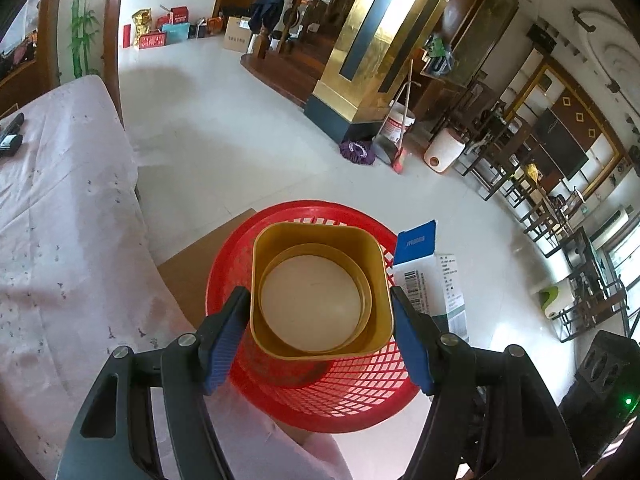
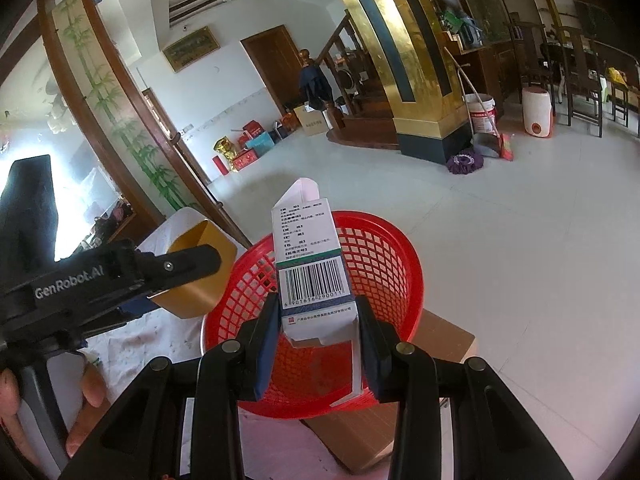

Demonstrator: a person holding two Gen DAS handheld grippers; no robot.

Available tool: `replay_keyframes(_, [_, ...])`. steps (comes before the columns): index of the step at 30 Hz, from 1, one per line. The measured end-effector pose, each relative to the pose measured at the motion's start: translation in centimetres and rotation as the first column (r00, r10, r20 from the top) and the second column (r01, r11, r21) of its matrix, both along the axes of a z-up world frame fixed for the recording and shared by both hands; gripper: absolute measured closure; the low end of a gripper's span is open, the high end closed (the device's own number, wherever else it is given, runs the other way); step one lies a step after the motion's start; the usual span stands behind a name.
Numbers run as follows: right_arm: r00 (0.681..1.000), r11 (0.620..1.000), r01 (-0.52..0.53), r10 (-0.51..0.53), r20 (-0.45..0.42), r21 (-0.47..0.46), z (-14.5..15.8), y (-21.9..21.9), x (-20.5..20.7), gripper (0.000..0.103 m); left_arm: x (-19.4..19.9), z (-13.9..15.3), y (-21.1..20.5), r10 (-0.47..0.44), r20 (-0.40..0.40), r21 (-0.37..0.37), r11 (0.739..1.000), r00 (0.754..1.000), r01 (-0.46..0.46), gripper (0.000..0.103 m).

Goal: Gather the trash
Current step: 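Open the left tool over the basket while the right tool releases the box into it, then move both open tools back over the table items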

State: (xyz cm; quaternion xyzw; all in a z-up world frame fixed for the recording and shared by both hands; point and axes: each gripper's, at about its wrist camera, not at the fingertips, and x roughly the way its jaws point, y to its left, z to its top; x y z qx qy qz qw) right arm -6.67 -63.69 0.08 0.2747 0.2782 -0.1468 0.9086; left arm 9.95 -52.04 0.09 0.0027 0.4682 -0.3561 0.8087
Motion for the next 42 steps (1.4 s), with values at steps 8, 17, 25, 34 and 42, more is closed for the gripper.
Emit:
replay_keyframes(8, [1.000,1.000,0.006,-0.006,-0.014,-0.007,-0.3,-0.2,0.6,0.064,1.1,-0.7,-0.4,-0.002,-0.032,-0.002,1.000,0.999,0.002,0.035])
replay_keyframes(17, [1.000,1.000,0.002,-0.002,-0.026,0.000,-0.7,0.1,1.0,0.062,1.8,-1.0,-0.2,-0.005,-0.066,-0.006,1.000,0.998,0.004,0.035])
replay_keyframes(25, [1.000,1.000,0.016,-0.016,-0.001,0.018,0.2,0.3,0.2,0.041,0.8,1.2,1.8,-0.022,-0.071,-0.087,0.996,0.997,0.015,0.026])
replay_keyframes(34, [0.995,0.999,-0.049,0.051,0.088,-0.025,4.5,5.2,-2.2,0.030,-3.4,6.4,10.2,0.045,0.016,-0.180,0.983,0.999,-0.042,0.019])
replay_keyframes(42, [0.960,0.975,-0.217,0.220,0.172,-0.035,7.8,13.8,-2.8,0.022,-8.9,9.2,24.9,0.279,0.147,-0.200,0.948,0.949,-0.248,0.019])
